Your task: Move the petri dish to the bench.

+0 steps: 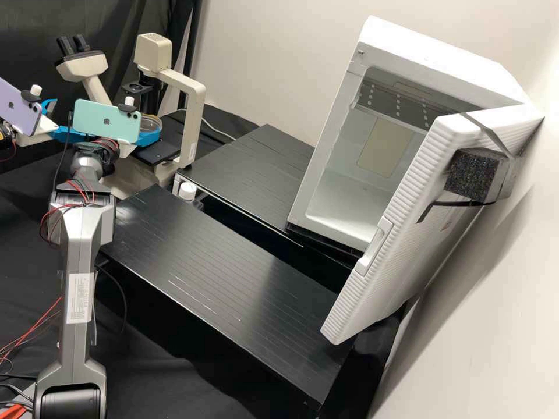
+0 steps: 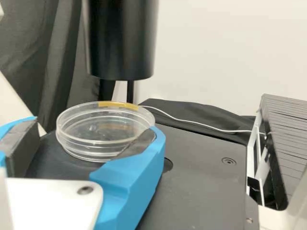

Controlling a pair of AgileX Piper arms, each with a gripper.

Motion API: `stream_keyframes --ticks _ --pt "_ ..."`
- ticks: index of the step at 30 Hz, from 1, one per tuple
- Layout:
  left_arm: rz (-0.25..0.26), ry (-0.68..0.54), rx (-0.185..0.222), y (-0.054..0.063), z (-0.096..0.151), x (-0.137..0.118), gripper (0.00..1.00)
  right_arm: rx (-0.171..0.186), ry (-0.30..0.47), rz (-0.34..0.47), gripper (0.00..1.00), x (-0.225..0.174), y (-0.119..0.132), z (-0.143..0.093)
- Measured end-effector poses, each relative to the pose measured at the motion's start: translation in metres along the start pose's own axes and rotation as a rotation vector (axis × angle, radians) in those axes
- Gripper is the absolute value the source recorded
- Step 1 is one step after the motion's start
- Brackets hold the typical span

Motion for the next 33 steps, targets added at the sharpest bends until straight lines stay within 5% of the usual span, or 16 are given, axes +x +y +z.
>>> stream_keyframes --ticks 33 --pt "0.0 0.0 0.0 0.0 0.0 0.0 1.0 -0.04 0.02 0.017 0.0 -0.016 0.0 0.01"
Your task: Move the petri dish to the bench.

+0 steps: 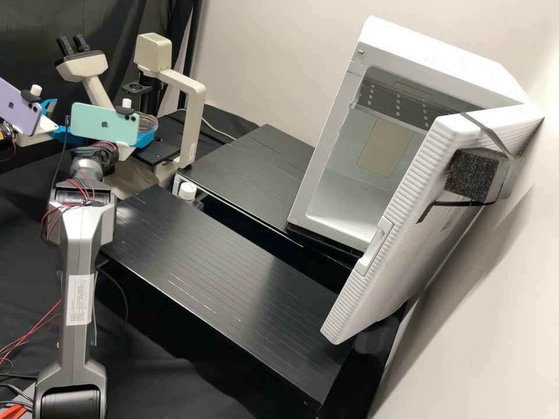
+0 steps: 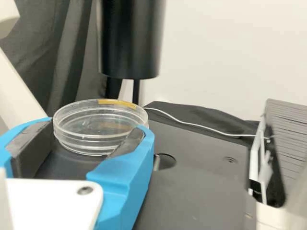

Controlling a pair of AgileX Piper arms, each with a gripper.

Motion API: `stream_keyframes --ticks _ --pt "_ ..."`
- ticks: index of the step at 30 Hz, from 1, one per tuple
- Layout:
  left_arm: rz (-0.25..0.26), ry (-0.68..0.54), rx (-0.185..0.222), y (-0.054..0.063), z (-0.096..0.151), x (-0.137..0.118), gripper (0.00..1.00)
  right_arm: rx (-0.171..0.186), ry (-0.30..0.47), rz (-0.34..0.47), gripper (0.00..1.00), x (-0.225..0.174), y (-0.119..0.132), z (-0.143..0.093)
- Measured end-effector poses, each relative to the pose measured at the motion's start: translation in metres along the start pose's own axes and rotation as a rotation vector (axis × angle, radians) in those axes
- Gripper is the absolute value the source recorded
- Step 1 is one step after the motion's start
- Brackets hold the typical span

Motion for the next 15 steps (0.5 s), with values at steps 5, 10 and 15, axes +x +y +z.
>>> stream_keyframes --ticks 5,10,15 --pt "0.0 0.0 0.0 0.0 0.0 0.0 1.0 -0.017 -0.012 0.056 0.0 -0.01 0.001 0.011" --pt "0.0 0.0 0.0 0.0 0.0 0.0 1.0 -0.012 -0.022 0.093 0.0 -0.021 0.003 0.019" --pt "0.0 0.0 0.0 0.0 0.0 0.0 1.0 -0.019 -0.01 0.107 0.0 -0.029 0.003 0.025"
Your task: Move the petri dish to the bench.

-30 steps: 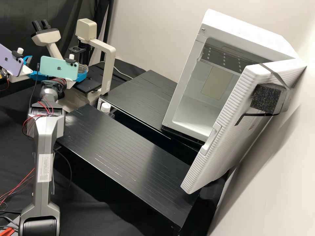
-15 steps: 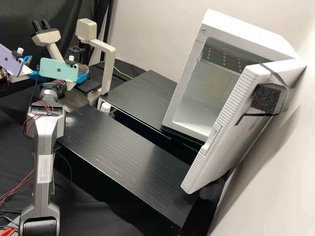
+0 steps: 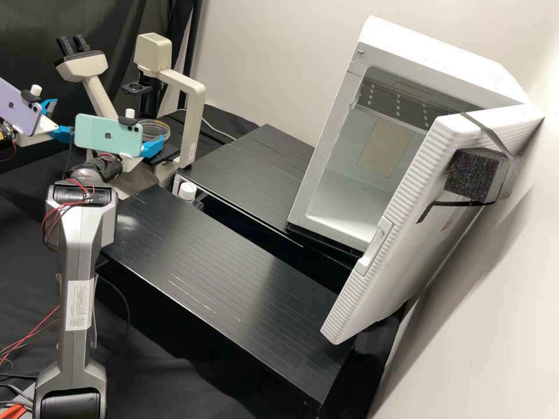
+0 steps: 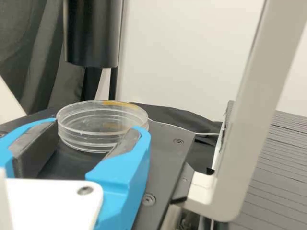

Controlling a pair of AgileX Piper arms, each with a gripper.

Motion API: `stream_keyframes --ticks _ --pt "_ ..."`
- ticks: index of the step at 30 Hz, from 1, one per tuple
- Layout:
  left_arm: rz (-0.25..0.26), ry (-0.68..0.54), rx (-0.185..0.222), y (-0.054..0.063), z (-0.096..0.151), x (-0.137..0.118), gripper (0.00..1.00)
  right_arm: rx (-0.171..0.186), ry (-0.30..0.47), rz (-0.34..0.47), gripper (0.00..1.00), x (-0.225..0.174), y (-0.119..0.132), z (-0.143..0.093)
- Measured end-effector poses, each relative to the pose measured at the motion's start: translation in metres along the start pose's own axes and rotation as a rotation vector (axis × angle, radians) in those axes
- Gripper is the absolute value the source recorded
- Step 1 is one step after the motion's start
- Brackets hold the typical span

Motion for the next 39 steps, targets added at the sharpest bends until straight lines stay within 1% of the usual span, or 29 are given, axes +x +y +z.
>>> stream_keyframes --ticks 4,6,9,11,15,16,19,21,22,24,26,36,39 --pt "0.0 0.0 0.0 0.0 0.0 0.0 1.0 -0.02 0.013 0.016 0.0 -0.007 0.001 0.001" --pt "0.0 0.0 0.0 0.0 0.0 0.0 1.0 -0.041 0.022 0.022 0.0 -0.012 0.0 0.002" --pt "0.0 0.0 0.0 0.0 0.0 0.0 1.0 -0.059 0.039 0.031 0.0 -0.017 -0.002 0.001" --pt "0.0 0.0 0.0 0.0 0.0 0.0 1.0 -0.062 0.05 0.027 0.0 -0.021 -0.004 0.0" --pt "0.0 0.0 0.0 0.0 0.0 0.0 1.0 -0.082 0.066 0.034 0.0 -0.023 -0.005 -0.001" --pt "0.0 0.0 0.0 0.0 0.0 0.0 1.0 -0.085 0.066 0.031 1.0 -0.023 -0.006 0.0" --pt "0.0 0.0 0.0 0.0 0.0 0.0 1.0 -0.096 0.064 0.031 1.0 -0.023 -0.006 0.0" --pt "0.0 0.0 0.0 0.0 0.0 0.0 1.0 -0.115 0.052 0.031 1.0 -0.023 -0.006 0.001" --pt "0.0 0.0 0.0 0.0 0.0 0.0 1.0 -0.13 0.045 0.032 1.0 -0.023 -0.006 0.001" --pt "0.0 0.0 0.0 0.0 0.0 0.0 1.0 -0.135 0.035 0.035 1.0 -0.023 -0.005 0.0" --pt "0.0 0.0 0.0 0.0 0.0 0.0 1.0 -0.151 0.033 0.036 1.0 -0.023 -0.005 -0.001" --pt "0.0 0.0 0.0 0.0 0.0 0.0 1.0 -0.154 0.025 0.049 1.0 -0.023 -0.004 0.0" --pt "0.0 0.0 0.0 0.0 0.0 0.0 1.0 -0.149 0.025 0.051 1.0 -0.023 -0.004 0.0"
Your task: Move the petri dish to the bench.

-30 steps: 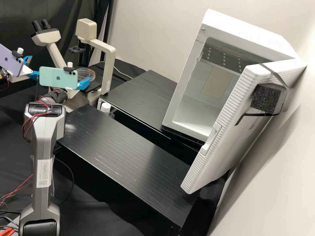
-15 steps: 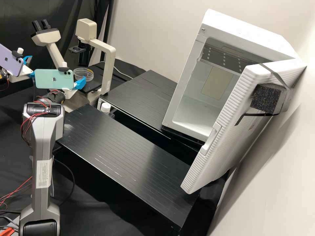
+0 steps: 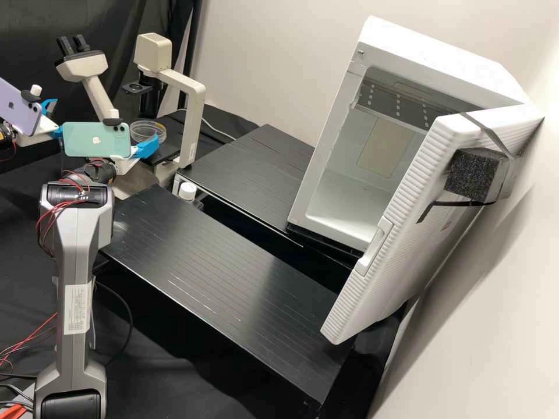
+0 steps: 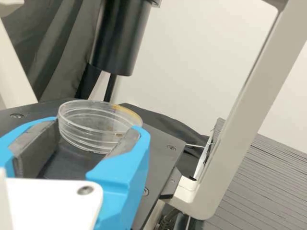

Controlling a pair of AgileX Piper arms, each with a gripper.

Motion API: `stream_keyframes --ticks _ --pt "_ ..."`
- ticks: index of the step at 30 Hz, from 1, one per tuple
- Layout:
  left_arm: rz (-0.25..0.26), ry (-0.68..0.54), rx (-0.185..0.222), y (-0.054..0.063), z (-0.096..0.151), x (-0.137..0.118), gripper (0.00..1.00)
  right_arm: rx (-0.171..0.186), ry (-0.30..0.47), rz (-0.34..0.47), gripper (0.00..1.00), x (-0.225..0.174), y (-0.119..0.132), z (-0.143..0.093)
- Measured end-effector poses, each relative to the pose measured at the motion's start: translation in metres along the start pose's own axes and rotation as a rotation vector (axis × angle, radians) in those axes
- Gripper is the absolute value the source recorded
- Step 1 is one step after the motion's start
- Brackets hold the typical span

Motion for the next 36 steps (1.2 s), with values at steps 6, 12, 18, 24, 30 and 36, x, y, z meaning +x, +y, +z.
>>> stream_keyframes --ticks 6,12,18,24,30,36 --pt "0.0 0.0 0.0 0.0 0.0 0.0 1.0 0.062 0.013 0.002 1.0 0.0 0.0 -0.001" --pt "0.0 0.0 0.0 0.0 0.0 0.0 1.0 0.111 0.089 -0.023 1.0 -0.006 0.003 -0.007" --pt "0.0 0.0 0.0 0.0 0.0 0.0 1.0 0.131 0.1 -0.038 1.0 -0.006 0.004 -0.01" --pt "0.0 0.001 -0.001 0.0 0.0 0.0 1.0 0.132 0.089 -0.035 1.0 -0.001 0.008 -0.015" --pt "0.0 0.001 -0.001 0.0 0.0 0.0 1.0 0.126 0.065 -0.045 1.0 0.006 0.007 -0.018" --pt "0.0 0.001 -0.001 0.0 0.0 0.0 1.0 0.121 0.038 -0.048 1.0 0.015 0.007 -0.021"
